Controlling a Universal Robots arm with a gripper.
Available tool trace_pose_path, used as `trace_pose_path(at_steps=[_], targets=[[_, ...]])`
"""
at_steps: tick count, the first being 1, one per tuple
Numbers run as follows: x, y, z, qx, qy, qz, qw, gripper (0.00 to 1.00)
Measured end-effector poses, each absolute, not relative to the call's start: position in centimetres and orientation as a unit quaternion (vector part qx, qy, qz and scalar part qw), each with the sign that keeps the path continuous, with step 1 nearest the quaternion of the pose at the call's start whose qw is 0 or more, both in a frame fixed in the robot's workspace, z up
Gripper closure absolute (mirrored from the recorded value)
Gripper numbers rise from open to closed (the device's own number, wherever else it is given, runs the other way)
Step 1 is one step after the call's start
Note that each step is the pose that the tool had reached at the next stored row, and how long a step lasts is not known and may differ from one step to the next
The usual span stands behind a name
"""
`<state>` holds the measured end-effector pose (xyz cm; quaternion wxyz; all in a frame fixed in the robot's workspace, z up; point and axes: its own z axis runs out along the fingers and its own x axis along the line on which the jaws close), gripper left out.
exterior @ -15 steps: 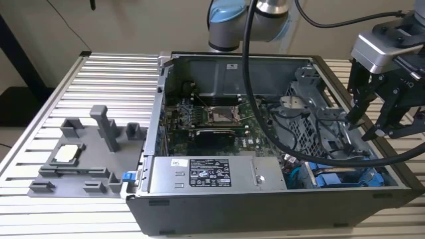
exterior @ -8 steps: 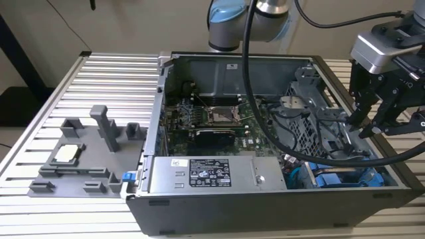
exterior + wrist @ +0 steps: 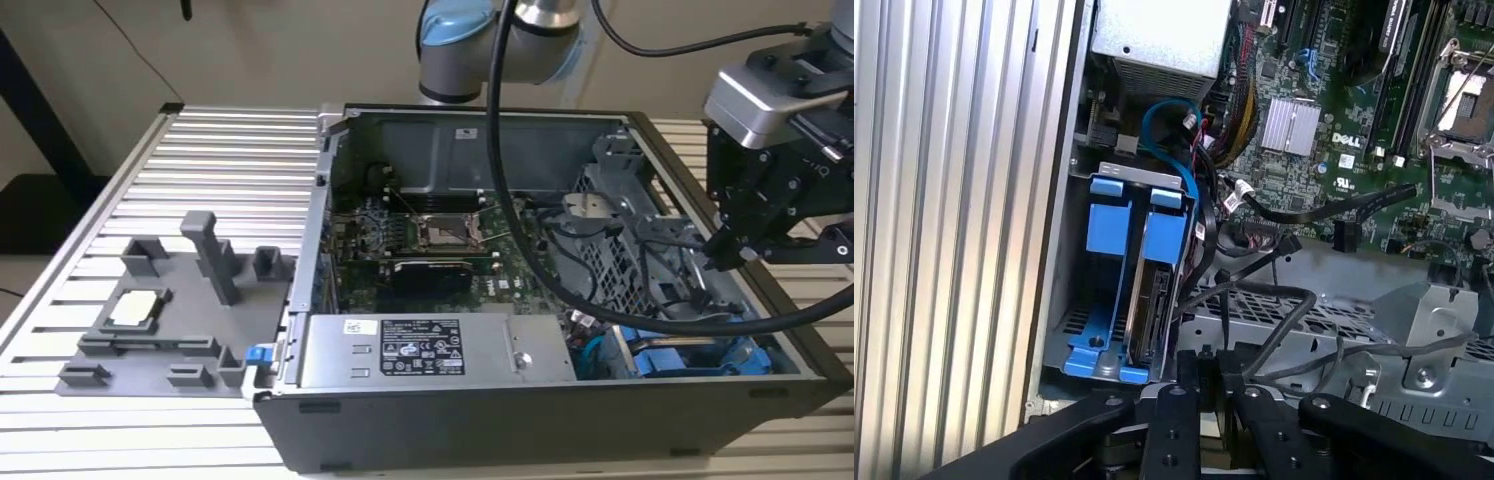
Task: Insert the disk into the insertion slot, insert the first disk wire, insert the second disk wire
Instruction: 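Insert the first disk wire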
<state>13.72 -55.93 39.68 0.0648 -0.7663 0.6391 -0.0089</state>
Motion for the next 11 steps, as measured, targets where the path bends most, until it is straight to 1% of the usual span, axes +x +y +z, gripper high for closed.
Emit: trace_pose_path(at_steps=[8, 11], targets=[[13.72, -55.93, 39.63, -0.766, 0.639, -0.009, 0.064, 0.81], [13.73, -55.93, 39.61, -0.767, 0.640, -0.022, 0.049, 0.81]])
